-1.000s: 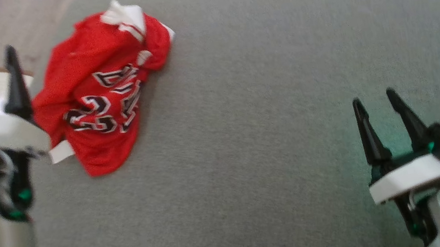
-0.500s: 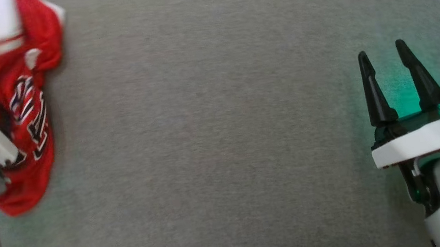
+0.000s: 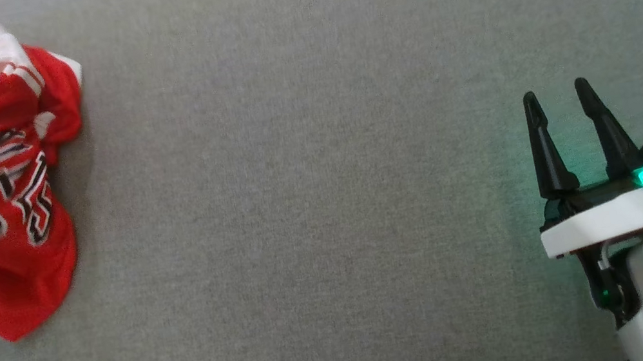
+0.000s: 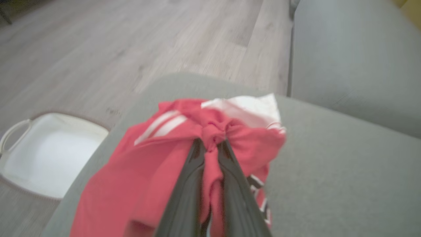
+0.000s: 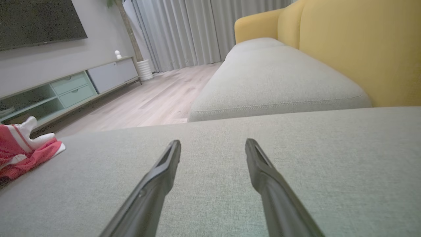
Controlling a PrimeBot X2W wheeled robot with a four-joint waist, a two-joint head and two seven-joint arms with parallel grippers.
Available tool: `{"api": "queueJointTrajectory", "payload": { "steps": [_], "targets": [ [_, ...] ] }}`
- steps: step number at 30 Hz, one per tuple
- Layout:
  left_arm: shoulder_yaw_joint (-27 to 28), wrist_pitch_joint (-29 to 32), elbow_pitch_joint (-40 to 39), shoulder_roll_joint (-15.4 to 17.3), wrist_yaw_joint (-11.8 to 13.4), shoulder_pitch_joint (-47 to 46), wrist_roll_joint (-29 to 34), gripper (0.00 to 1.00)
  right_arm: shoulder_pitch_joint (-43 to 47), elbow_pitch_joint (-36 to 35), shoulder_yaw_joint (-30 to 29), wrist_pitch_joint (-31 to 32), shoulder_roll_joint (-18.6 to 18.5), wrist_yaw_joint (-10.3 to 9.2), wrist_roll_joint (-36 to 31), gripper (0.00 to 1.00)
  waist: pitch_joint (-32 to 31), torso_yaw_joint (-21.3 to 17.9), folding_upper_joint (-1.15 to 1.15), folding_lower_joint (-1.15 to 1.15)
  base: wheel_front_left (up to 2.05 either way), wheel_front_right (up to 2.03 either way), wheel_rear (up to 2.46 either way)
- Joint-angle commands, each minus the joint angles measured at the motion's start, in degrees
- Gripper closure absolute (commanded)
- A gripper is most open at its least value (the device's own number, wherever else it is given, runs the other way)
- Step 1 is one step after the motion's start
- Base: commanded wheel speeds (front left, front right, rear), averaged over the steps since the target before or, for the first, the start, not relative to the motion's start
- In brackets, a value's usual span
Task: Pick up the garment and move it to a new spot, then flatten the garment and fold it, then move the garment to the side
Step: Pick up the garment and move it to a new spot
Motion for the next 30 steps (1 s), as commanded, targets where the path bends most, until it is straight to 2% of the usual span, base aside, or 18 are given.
{"api": "queueJointTrajectory", "payload": {
  "steps": [1,6,11,17,23,30],
  "targets": [
    [2.2,-1.0,-4.1,3.7,-0.7,-4.8,-0.1,1.00,0.4,-1.1,1.3,-0.9,-0.3,-0.04,0.8,0.00,-4.3,-0.1,0.00,0.01,0.00,0.00,0.00],
    [0.9,-2.3,-8.7,1.9,-2.5,-9.7,-1.8,1.00,1.7,0.7,1.3,-1.7,-0.3,-0.04,2.7,0.00,-8.3,-0.4,0.00,0.01,0.00,0.00,0.00],
    [-3.1,-2.9,-13.1,-2.8,-4.1,-14.7,-3.5,1.00,2.6,1.9,1.9,-2.3,-0.3,-0.04,4.0,0.00,-11.9,-2.4,0.00,0.01,0.00,0.00,0.00],
    [-8.8,-3.0,-17.0,-9.0,-5.9,-17.6,-6.1,1.00,3.1,1.9,2.3,-2.6,-0.3,-0.04,4.5,0.00,-13.2,-7.2,0.00,0.01,0.00,0.00,0.00],
    [-13.0,-3.0,-19.4,-13.1,-6.7,-15.9,-8.2,1.00,3.0,1.5,2.6,-2.7,-0.3,-0.04,4.6,0.00,-11.5,-13.4,0.00,0.01,0.00,0.00,0.00],
    [-16.3,-7.2,-17.6,-16.7,-7.2,-8.5,-9.4,1.00,2.2,1.3,3.0,-2.8,-0.3,-0.04,4.8,0.00,-8.6,-19.3,0.00,0.01,0.00,0.00,0.00]
  ]
}}
